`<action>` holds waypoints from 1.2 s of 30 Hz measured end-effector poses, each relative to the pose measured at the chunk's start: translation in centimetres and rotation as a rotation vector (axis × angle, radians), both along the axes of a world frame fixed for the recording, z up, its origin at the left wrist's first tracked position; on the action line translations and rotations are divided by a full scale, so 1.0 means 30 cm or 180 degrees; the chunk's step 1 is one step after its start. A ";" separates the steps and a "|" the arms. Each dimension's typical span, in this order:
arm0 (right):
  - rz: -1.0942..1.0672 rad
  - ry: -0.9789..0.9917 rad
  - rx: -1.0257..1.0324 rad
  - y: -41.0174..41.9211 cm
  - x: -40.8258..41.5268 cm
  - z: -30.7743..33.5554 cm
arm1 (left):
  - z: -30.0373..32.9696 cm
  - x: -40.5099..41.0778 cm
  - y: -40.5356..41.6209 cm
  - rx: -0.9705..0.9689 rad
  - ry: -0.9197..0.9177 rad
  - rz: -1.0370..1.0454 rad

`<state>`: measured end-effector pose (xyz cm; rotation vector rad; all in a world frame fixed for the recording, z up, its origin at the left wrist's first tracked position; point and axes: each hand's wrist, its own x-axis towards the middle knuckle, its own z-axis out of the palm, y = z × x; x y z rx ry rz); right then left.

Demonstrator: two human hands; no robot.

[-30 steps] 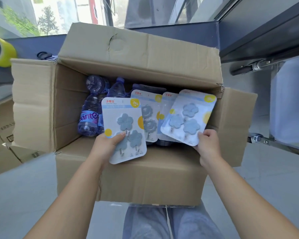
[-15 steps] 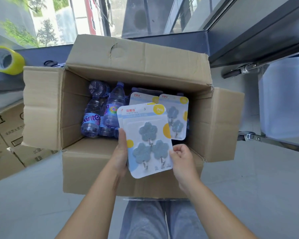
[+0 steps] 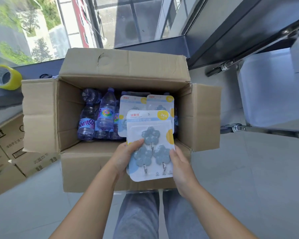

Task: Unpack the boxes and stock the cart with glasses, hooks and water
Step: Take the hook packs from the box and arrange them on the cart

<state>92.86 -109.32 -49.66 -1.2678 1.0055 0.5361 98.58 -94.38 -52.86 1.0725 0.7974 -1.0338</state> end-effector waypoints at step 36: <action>-0.1715 -0.0502 -0.1815 -1.614 -1.144 0.448 | 0.532 -0.972 -1.771 0.0247 -0.1513 -0.1637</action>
